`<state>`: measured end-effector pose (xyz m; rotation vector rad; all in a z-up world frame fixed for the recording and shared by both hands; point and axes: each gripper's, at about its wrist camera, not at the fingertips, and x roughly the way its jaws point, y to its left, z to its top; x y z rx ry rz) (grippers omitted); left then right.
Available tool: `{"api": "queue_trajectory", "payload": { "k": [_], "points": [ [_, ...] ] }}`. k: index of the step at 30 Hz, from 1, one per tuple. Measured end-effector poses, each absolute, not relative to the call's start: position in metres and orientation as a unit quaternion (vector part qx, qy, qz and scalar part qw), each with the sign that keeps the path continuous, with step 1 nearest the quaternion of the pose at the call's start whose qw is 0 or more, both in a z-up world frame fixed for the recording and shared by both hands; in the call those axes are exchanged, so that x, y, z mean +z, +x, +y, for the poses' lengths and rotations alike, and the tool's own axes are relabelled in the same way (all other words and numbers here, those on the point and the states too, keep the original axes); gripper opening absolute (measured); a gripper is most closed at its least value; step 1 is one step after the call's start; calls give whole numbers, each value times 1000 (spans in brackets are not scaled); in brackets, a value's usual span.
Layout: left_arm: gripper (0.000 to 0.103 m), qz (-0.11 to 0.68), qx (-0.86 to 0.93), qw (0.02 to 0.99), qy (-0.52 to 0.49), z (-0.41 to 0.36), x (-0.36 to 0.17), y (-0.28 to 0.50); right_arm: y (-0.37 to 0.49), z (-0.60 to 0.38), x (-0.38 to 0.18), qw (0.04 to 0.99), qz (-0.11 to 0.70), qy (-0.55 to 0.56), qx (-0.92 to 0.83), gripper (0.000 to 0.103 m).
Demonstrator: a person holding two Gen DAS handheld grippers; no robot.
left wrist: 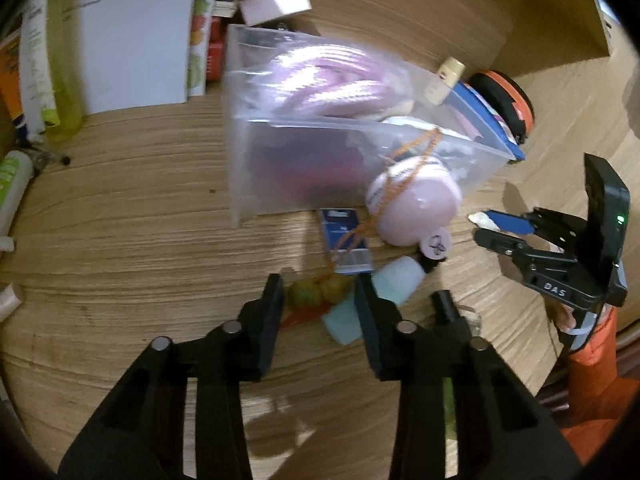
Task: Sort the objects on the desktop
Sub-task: 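Grasp the small spiral seashell with the right tool while the left tool grasps the yellow bead string, then carry the seashell and bead string into the clear box and open both tools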
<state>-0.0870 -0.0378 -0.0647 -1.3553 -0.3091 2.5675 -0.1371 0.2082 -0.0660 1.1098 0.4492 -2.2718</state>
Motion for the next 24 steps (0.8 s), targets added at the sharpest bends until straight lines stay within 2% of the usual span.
{"api": "queue_trajectory", "payload": {
  "k": [5, 10, 15, 24],
  "points": [
    [31, -92, 880, 95, -456, -37, -64, -84, -136, 208, -66, 292, 167, 413, -846, 14],
    [31, -68, 889, 73, -447, -27, -62, -80, -138, 208, -64, 300, 151, 410, -848, 14],
    [31, -80, 895, 69, -433, -32, -54, -73, -133, 215, -50, 297, 136, 392, -860, 14],
    [31, -74, 923, 81, -368, -20, -9, -63, -128, 224, -21, 295, 117, 358, -878, 14]
  ]
}}
